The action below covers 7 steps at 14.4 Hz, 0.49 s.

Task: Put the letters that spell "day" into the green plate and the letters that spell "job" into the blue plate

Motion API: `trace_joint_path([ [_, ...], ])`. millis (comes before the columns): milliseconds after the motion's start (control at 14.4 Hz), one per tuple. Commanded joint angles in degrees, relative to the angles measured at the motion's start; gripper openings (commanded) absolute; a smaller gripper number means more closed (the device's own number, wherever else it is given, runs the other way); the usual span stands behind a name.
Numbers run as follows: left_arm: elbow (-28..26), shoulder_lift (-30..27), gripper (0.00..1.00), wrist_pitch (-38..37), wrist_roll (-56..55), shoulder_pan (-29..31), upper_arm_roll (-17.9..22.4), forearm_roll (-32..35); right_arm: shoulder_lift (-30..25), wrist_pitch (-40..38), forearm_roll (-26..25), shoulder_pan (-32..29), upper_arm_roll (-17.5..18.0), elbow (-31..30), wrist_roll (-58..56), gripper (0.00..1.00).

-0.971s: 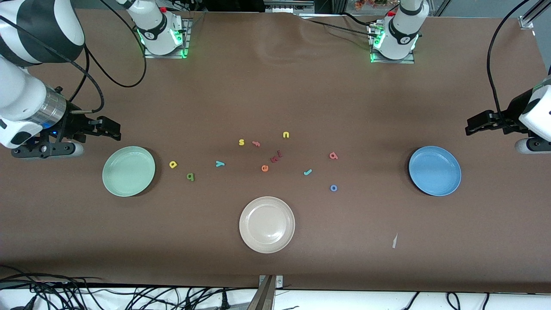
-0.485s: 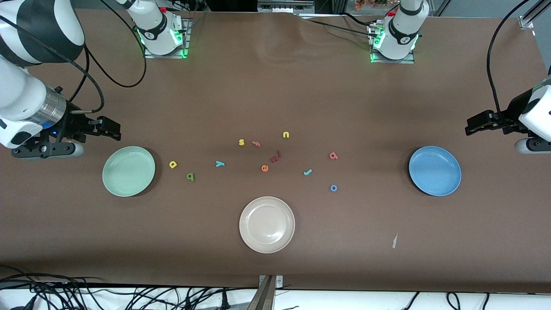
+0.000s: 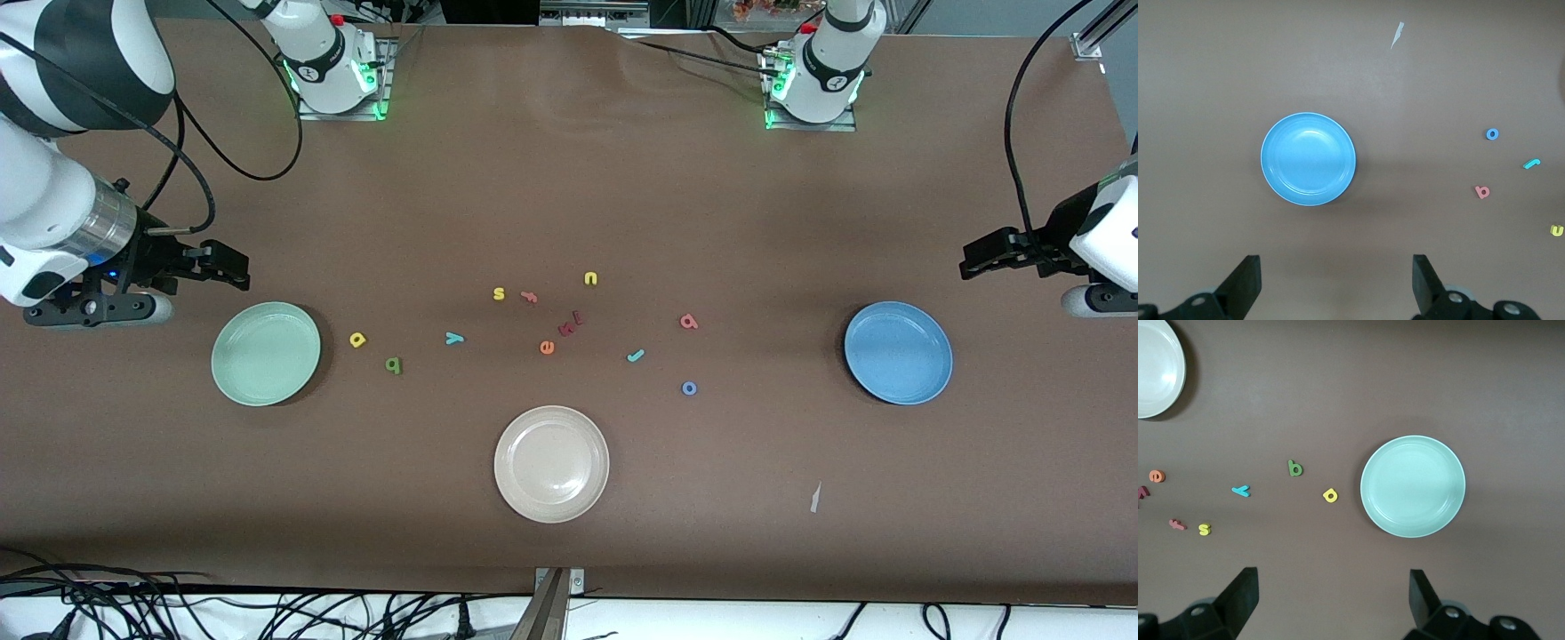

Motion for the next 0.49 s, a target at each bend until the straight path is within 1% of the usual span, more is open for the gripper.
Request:
trace_joint_path([
  [0,0.7,-0.1,1.0,-0.5,-0.5,-0.5,0.2,-1.0,-0.1,-0.8,-0.5,-0.1,0.1,0.4,-0.6,1.0],
  [416,0.7,-0.1,1.0,-0.4,-0.2,-0.6,0.2,-0.8,-0.1,-0.8,-0.5,-0.1,0.1,0.4,-0.7,1.0],
])
